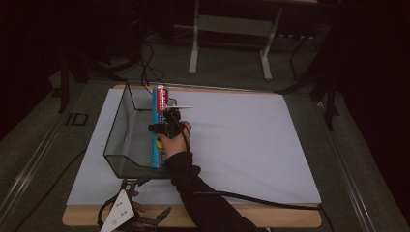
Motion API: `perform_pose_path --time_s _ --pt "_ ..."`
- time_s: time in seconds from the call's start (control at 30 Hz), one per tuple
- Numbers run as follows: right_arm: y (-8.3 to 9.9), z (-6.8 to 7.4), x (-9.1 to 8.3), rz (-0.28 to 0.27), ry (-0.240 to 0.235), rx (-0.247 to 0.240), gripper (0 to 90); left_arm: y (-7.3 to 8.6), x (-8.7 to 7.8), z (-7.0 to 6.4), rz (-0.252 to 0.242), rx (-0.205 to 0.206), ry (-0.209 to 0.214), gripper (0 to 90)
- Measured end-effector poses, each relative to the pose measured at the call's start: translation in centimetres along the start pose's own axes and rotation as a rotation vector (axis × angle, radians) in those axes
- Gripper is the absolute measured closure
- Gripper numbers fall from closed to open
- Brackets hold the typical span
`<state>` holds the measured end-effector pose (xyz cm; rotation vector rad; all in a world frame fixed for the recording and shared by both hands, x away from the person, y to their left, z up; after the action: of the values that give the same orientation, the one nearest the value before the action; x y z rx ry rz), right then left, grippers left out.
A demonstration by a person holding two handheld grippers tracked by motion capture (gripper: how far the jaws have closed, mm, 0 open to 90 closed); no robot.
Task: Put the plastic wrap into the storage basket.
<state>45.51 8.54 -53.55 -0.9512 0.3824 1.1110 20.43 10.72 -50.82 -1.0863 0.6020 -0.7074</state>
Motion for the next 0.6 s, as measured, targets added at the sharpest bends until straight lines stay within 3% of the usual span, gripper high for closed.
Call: perform_pose_path --time_s 0.13,0.27,0.4,0.5,0.6 --pt "-0.1 0.3 -0.3 -0.007 0.077 -0.100 25.7 0.0 0.0 0.0 0.001 -0.002 -0.001 0.4" --pt "-0.4 0.3 -0.8 -0.019 0.111 -0.160 23.5 0.0 0.0 0.0 -0.001 -0.002 0.002 0.4" --pt "-0.5 0.3 -1.2 -0.010 0.117 -0.186 21.8 0.0 0.0 -0.1 0.001 0.001 0.002 0.4" --pt "-0.9 0.4 -2.0 0.014 0.077 -0.218 16.7 0.1 0.1 -0.1 0.006 0.001 0.004 0.4" --pt "-1.3 0.6 -2.9 0.011 0.066 -0.263 13.2 0.1 0.1 -0.1 0.008 0.003 0.004 0.4"
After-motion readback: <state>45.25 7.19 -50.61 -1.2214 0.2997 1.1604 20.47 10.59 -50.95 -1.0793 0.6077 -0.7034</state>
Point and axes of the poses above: each handheld gripper's, and its own axes: x roughly forward along the jaws, y roughly out of its underside, z roughly to its left, the point moved 7 cm from there along x, roughly forward along the jaws, and after that the axes turned 13 degrees about x, right-handed, at the moved point
